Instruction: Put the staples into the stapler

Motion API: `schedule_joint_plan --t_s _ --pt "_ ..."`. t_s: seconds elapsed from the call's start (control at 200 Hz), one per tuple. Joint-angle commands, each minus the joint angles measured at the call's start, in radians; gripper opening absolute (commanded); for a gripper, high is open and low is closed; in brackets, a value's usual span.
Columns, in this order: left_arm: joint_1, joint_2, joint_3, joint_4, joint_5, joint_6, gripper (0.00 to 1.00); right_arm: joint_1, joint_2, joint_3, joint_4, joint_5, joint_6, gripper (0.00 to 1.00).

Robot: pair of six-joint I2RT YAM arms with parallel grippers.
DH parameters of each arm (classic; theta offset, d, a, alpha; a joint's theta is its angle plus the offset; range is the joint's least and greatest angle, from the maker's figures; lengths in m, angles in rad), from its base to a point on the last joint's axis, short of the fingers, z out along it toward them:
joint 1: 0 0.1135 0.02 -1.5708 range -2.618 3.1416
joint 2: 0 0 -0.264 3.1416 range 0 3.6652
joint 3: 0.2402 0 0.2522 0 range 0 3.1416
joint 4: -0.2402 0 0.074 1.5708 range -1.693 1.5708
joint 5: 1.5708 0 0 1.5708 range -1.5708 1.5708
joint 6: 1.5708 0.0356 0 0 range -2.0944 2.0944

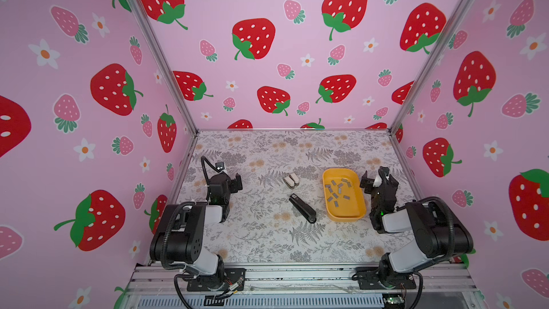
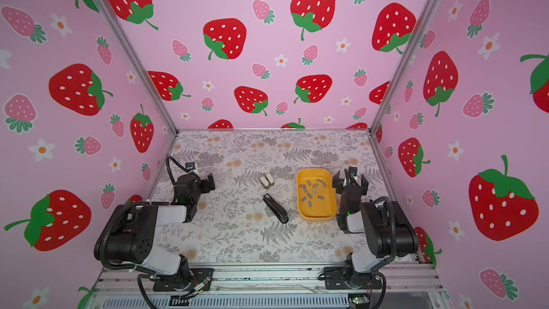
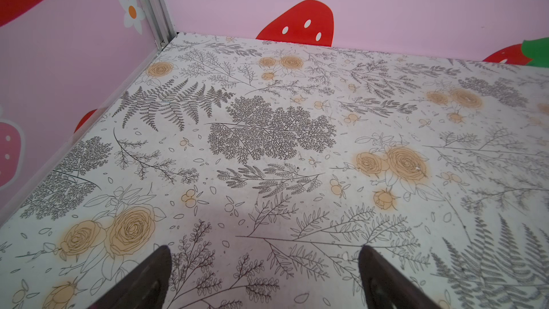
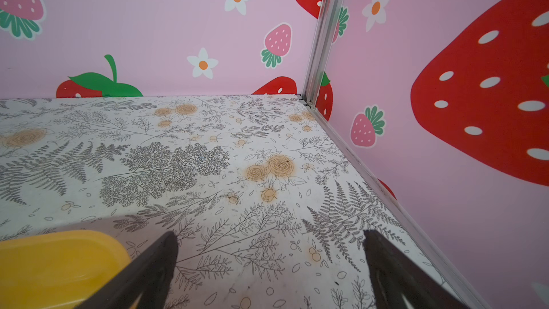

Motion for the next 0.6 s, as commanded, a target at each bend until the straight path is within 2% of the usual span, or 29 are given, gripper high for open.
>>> schedule_joint_plan --t_s 0.0,0.185,0.29,0.405,0.595 --pt "0.001 0.006 0.015 -0.001 -0.009 0.013 0.99 0.005 0.006 -0.009 0.029 0.016 -0.011 0.99" --pt "0.001 0.005 0.014 0.000 -0.008 0.013 0.99 0.006 -0.017 -0.019 0.051 0.006 -0.020 0.99" --pt "0.003 0.006 0.014 -0.001 -0.006 0.011 0.99 0.006 -0.163 0.021 -0.186 0.012 0.011 0.99" --pt "0.002 0.006 0.014 -0.001 -0.006 0.012 0.99 0.007 -0.240 0.011 -0.226 -0.021 0.020 0.99" --pt "0.004 0.003 0.011 0.002 -0.006 0.012 0.99 0.007 -0.508 0.060 -0.495 -0.134 0.153 0.99"
